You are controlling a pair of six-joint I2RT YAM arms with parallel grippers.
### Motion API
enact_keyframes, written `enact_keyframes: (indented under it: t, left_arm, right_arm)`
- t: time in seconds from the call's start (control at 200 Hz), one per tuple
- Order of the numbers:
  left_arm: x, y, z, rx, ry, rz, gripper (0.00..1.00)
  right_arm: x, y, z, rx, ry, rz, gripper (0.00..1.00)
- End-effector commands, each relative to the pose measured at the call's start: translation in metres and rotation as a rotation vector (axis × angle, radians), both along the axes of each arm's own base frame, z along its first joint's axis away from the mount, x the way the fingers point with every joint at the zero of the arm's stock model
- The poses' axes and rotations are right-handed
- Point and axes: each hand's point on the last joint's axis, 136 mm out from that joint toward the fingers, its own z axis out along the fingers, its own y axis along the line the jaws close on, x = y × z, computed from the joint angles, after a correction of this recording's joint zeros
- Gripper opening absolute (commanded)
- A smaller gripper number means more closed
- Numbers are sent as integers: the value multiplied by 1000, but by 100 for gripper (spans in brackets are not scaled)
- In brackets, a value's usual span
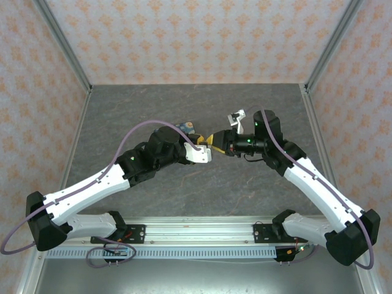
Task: Unlock a padlock with a key
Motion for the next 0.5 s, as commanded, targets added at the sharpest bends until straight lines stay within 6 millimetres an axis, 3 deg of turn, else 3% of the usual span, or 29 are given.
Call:
enact_keyframes:
  t: [0.0,0.335,0.4,0.495]
  left_arm:
    - [3,0,17,-16,-38,13,0]
    - [6,1,19,-39,-34,38,0]
    - [5,3,23,-66,-20,54,10]
    - [1,10,26,-117,16,82,33]
  right_arm:
    - [3,3,2,17,-8,-8,23]
    - [4,0,-1,-15,-29,-23,0]
    - [5,-4,-2,-44,-57,-37,0]
    - [7,-10,-3,-77,-109,-61,0]
